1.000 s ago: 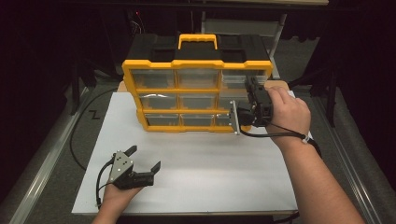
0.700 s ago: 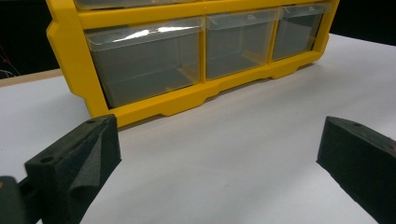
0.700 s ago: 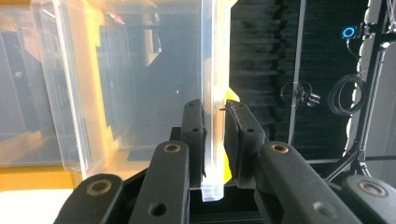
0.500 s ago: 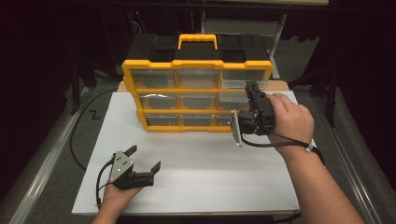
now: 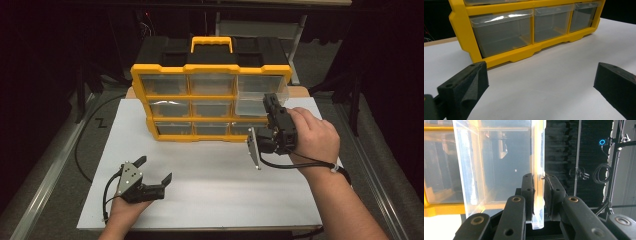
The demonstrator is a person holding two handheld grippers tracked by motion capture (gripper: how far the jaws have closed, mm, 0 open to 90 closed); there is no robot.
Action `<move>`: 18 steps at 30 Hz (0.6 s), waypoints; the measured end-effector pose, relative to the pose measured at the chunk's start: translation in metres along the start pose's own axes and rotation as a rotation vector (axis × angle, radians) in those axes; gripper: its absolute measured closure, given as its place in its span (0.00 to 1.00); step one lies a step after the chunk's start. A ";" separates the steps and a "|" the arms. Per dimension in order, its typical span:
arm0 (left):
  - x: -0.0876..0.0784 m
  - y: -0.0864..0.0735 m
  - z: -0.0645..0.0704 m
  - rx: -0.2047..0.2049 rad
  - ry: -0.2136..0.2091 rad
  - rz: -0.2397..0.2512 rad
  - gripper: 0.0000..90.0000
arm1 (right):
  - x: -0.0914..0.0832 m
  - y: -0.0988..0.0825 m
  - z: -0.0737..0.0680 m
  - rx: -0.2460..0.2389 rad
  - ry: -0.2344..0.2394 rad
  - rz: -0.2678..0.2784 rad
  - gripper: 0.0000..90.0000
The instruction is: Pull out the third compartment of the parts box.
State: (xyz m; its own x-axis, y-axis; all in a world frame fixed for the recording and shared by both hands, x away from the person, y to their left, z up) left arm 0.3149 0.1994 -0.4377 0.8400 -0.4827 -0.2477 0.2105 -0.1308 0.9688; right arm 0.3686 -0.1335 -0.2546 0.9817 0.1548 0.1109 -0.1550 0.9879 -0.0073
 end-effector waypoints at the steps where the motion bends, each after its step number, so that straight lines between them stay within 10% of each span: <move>1: 0.000 0.000 0.000 0.000 0.000 0.000 0.01 | -0.002 0.000 0.000 0.003 0.000 -0.002 0.90; 18: -0.001 0.000 0.000 -0.001 -0.001 0.001 0.01 | -0.013 0.003 -0.004 0.003 -0.012 0.014 0.89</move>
State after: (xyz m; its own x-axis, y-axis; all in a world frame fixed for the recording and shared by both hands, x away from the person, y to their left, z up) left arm 0.3144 0.2002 -0.4373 0.8400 -0.4834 -0.2465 0.2098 -0.1296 0.9691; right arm 0.3561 -0.1330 -0.2602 0.9781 0.1684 0.1224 -0.1690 0.9856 -0.0059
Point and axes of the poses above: each handheld gripper's, and its own axes: x roughly forward along the jaws, y roughly out of its top, z roughly to its right, the point moved 3 cm from there along x, roughly forward along the jaws, and after that the axes turned 1 degree about z, right-handed, at the moved point
